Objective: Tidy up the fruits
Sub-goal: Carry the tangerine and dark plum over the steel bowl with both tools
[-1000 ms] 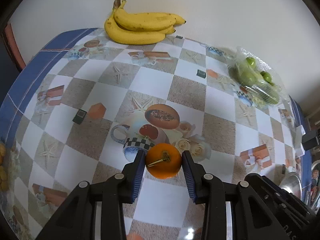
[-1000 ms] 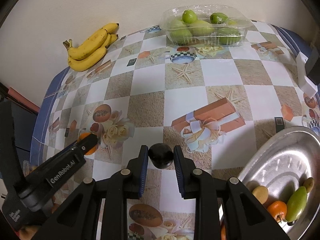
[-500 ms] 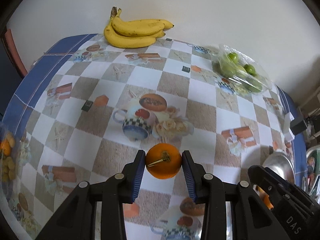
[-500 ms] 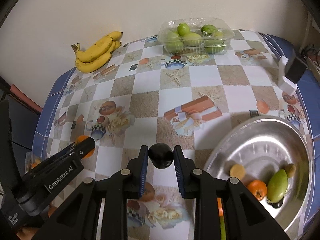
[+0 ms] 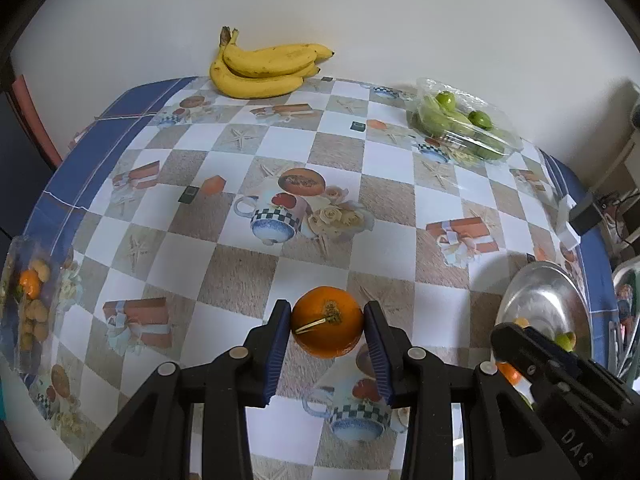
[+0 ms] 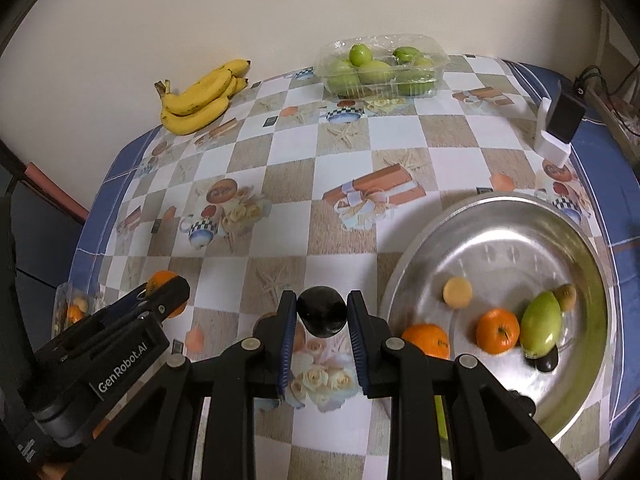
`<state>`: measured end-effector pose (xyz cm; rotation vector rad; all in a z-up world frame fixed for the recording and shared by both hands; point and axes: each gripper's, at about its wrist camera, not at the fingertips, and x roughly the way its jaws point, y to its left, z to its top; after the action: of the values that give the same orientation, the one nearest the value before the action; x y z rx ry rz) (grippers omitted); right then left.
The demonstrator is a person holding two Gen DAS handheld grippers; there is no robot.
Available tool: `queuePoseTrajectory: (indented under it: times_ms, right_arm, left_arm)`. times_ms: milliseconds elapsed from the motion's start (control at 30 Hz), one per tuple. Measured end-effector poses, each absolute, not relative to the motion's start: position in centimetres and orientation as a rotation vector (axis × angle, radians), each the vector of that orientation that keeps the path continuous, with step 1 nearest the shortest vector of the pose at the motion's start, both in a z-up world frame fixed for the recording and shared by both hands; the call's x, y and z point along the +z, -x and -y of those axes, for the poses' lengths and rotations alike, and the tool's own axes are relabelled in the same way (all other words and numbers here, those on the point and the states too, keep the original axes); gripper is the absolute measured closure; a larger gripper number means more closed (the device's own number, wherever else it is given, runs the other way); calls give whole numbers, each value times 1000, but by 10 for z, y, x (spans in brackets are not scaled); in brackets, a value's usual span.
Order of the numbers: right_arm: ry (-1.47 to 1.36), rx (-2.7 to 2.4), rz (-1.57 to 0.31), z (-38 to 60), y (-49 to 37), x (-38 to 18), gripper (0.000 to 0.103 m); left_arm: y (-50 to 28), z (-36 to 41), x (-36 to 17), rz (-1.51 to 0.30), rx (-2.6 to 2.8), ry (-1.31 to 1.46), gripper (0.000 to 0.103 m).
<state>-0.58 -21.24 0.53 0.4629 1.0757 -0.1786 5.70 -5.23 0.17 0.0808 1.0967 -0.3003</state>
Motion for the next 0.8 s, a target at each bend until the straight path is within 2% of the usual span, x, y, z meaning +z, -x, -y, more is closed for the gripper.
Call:
queuePoseTrajectory:
  times_ms: [433,800]
  right_arm:
    - [-471,-188,-1069,208,39,9,76]
    - [-541,-307,-1078,258,60,0,76]
  left_arm:
    - [-33,55,-2,-1122,-307,-74,63]
    - [-18,83,3,-1103,-368,-131,63]
